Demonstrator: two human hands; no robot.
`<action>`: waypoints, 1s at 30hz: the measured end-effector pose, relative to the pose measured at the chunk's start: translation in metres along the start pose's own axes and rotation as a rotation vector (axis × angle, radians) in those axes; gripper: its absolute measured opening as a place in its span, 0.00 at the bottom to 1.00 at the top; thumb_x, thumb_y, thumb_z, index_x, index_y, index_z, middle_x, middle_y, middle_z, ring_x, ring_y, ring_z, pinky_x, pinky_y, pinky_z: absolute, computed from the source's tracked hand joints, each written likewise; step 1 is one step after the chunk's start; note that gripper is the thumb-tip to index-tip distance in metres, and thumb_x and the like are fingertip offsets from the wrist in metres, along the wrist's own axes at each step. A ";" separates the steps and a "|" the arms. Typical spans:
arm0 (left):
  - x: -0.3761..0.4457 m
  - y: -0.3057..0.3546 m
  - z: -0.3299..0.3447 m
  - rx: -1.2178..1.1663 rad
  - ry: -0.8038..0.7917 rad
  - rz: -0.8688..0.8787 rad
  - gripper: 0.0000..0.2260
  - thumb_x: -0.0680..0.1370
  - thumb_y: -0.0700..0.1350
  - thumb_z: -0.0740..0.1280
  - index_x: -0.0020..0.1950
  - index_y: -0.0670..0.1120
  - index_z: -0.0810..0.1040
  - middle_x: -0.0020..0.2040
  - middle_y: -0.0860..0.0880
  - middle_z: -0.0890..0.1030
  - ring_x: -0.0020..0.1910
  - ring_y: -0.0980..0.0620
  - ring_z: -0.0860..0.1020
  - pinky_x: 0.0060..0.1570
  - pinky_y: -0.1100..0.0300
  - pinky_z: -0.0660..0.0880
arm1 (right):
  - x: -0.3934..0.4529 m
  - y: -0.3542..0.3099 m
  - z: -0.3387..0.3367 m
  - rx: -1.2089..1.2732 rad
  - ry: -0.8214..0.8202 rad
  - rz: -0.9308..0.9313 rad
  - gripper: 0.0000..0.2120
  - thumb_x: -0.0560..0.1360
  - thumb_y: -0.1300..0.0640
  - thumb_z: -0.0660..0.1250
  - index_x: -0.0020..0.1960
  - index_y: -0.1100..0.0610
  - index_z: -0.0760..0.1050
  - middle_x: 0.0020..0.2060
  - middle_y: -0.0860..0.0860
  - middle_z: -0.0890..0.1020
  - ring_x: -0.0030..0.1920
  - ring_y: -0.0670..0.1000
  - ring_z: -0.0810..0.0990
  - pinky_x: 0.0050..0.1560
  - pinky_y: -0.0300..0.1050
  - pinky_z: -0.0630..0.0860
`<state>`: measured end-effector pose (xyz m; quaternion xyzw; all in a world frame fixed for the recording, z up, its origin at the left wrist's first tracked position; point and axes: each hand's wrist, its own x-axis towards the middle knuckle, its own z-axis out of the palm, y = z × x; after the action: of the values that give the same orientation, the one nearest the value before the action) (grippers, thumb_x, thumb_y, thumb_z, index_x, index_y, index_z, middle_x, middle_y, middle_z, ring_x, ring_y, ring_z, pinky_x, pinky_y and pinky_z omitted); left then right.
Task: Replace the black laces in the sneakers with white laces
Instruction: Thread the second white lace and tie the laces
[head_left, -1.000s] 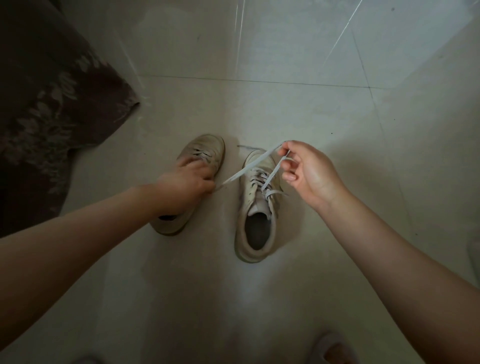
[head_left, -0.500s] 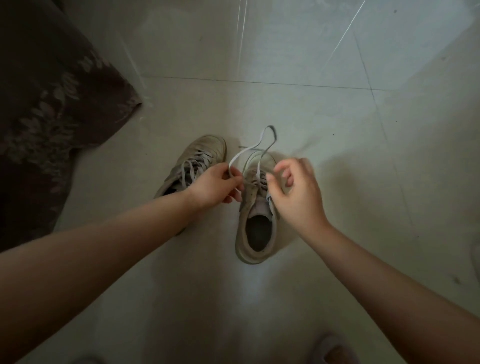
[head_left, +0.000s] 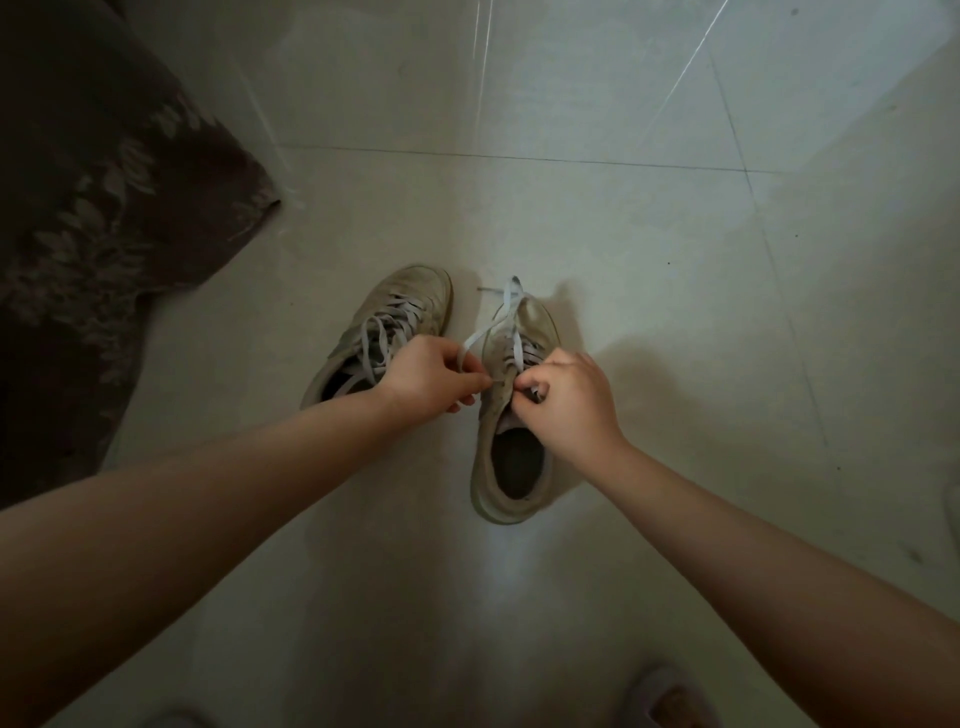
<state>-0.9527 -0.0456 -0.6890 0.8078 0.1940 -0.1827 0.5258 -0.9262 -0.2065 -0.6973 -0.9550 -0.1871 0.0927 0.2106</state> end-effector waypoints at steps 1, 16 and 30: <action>0.000 -0.001 0.000 0.040 -0.004 0.022 0.03 0.75 0.41 0.70 0.45 0.42 0.81 0.36 0.49 0.80 0.34 0.58 0.78 0.30 0.69 0.75 | 0.000 0.001 0.000 0.015 0.001 0.008 0.06 0.70 0.55 0.70 0.45 0.54 0.84 0.37 0.48 0.72 0.45 0.53 0.72 0.46 0.45 0.66; 0.008 -0.001 0.008 0.125 -0.058 0.114 0.08 0.74 0.48 0.71 0.41 0.45 0.77 0.32 0.52 0.74 0.32 0.57 0.72 0.34 0.63 0.68 | 0.007 0.006 0.002 0.174 -0.083 -0.021 0.05 0.72 0.61 0.69 0.38 0.61 0.81 0.34 0.47 0.69 0.38 0.52 0.73 0.37 0.46 0.69; -0.004 -0.007 0.015 0.098 -0.012 0.141 0.05 0.76 0.45 0.66 0.47 0.43 0.73 0.37 0.51 0.74 0.37 0.53 0.74 0.43 0.55 0.75 | -0.001 0.028 -0.045 1.905 -0.120 0.644 0.14 0.79 0.63 0.53 0.36 0.59 0.69 0.34 0.54 0.79 0.38 0.51 0.82 0.48 0.48 0.81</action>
<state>-0.9609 -0.0569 -0.6986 0.8431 0.1243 -0.1596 0.4982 -0.9064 -0.2469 -0.6697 -0.3875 0.2218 0.3042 0.8415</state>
